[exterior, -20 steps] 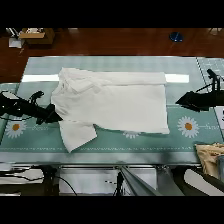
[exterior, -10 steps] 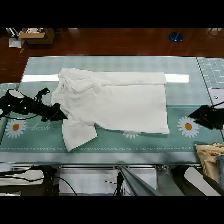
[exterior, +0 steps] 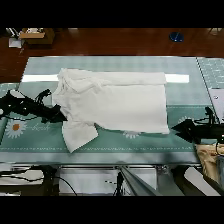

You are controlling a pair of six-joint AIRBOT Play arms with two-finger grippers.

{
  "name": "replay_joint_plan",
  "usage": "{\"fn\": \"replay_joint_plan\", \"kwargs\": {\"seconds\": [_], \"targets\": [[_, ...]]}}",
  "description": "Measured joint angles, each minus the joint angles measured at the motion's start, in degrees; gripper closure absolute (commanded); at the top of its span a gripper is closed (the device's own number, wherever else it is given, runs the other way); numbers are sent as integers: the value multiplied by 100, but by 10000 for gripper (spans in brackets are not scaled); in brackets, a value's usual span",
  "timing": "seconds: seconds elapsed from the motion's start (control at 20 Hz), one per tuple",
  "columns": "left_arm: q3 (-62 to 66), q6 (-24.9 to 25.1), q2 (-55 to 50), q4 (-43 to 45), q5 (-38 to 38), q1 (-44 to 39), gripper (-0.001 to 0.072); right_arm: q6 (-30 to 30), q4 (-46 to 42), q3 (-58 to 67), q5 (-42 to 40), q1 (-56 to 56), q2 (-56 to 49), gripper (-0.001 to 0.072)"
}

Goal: Fold the shirts.

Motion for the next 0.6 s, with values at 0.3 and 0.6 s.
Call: {"fn": "replay_joint_plan", "kwargs": {"seconds": [0.3, 0.6], "targets": [[4, 4, 0, -31, -13, 0, 688, 96, 710, -439, -824, 1082, -111, 693], [704, 396, 363, -1113, -125, 247, 689, -214, 1626, 289, -922, 1602, 17, 686]]}}
